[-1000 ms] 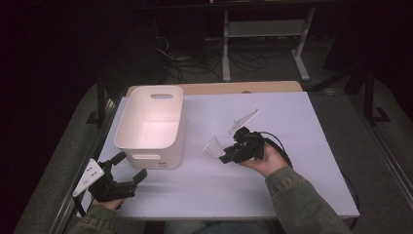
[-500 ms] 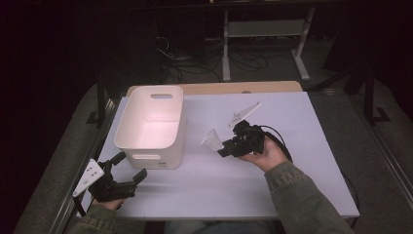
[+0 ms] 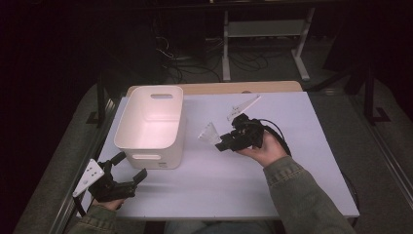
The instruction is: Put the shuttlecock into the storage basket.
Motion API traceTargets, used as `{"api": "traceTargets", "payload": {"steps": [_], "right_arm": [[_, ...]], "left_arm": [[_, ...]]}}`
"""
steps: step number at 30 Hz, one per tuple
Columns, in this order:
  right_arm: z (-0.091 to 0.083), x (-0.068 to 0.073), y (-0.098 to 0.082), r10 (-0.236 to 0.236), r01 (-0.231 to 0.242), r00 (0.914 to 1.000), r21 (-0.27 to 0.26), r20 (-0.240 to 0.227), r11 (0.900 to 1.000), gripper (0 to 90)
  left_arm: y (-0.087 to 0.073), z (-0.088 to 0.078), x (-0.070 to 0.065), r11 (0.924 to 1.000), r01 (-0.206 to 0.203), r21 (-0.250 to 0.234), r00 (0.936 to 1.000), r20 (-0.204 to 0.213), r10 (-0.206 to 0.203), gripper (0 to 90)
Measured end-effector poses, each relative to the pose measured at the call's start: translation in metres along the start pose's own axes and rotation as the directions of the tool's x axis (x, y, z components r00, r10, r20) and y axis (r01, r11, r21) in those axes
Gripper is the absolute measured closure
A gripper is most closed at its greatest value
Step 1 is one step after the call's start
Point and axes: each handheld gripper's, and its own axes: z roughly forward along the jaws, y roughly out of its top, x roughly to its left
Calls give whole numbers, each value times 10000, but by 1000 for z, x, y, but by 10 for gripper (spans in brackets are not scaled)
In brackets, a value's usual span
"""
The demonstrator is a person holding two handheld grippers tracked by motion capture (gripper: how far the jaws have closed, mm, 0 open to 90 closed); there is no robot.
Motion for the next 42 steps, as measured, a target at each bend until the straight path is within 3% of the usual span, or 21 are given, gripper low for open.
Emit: {"api": "traceTargets", "payload": {"steps": [13,31,42], "right_arm": [[-1,1,16,-538,538,9986,-219,-1,9983,639],[-3,6,38,-834,828,9965,-610,-72,9947,639],[1,10,51,-792,774,9967,-781,-194,9939,638]], "left_arm": [[0,0,0,10000,34,20,10000,45,-34,0],[0,0,0,10000,33,10,10000,66,-33,0],[0,0,0,10000,33,9,10000,69,-33,0]]}}
